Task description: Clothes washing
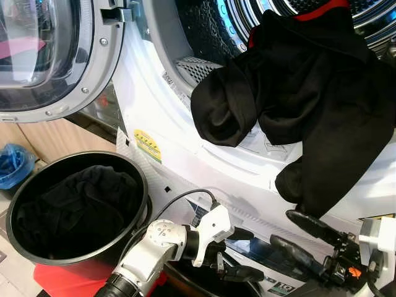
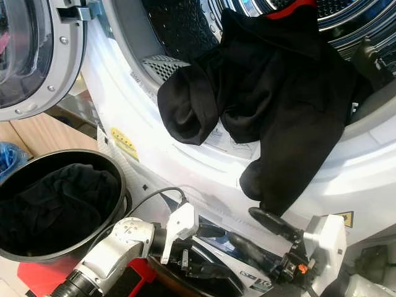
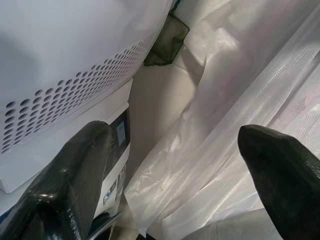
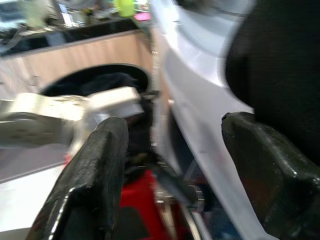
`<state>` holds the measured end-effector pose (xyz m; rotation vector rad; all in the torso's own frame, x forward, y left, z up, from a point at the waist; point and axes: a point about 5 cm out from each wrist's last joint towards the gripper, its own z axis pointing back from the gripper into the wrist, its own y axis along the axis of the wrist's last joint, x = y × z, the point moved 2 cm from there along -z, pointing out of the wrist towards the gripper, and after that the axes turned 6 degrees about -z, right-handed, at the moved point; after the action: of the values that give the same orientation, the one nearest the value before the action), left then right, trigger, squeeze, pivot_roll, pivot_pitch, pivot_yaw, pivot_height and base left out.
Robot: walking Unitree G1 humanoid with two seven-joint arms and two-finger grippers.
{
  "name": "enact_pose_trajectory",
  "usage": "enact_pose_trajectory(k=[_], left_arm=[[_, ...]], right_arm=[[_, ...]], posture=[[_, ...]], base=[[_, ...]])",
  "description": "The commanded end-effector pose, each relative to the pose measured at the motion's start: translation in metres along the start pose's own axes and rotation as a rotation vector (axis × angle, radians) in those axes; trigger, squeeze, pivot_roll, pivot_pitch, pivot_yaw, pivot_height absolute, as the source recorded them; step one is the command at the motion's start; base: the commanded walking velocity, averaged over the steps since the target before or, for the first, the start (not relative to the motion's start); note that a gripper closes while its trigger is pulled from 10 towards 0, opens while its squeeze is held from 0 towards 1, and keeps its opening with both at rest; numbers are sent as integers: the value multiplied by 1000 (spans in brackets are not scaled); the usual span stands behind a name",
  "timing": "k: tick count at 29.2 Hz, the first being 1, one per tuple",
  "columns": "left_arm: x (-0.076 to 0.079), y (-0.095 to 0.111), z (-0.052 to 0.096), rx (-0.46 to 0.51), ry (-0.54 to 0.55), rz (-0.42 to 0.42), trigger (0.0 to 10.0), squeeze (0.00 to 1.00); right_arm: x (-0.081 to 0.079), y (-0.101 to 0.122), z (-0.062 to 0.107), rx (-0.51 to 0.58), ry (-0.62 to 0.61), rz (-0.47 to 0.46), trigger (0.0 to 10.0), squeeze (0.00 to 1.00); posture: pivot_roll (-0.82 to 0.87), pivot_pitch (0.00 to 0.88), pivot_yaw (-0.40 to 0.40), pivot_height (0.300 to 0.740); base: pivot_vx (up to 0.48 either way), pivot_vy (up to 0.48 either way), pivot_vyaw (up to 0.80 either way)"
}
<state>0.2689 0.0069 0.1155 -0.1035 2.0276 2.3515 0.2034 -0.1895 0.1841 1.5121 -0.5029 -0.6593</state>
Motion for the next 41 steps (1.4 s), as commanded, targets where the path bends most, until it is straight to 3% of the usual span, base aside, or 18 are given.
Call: enact_pose_trajectory(k=[1,10,17,28,35,41], left_arm=[[1,4,-2,0,-18,-13,10000,0],[-1,4,0,-1,-13,-13,10000,0],[-1,5,-1,7,-15,-12,10000,0],[-1,7,-1,12,-12,-17,10000,0],[-2,8,-2,18,-6,-18,10000,0],[-3,9,-3,24,-7,-23,10000,0]], right_arm=[[9,-1,-3,-3,-62,27,10000,0],[14,12,-11,87,-73,51,10000,0],[0,41,-17,259,22,52,10000,0],[-14,59,-26,327,122,85,10000,0],[-20,80,-44,375,167,160,10000,0],[-32,100,-69,417,245,247,10000,0]], posture=[[-55,159,-84,740],[-52,163,-83,740],[-53,165,-80,740],[-49,168,-80,740],[-47,164,-81,740],[-42,150,-81,740]], base=[[0,0,0],[0,0,0],[0,0,0],[0,0,0],[0,0,0],[0,0,0]])
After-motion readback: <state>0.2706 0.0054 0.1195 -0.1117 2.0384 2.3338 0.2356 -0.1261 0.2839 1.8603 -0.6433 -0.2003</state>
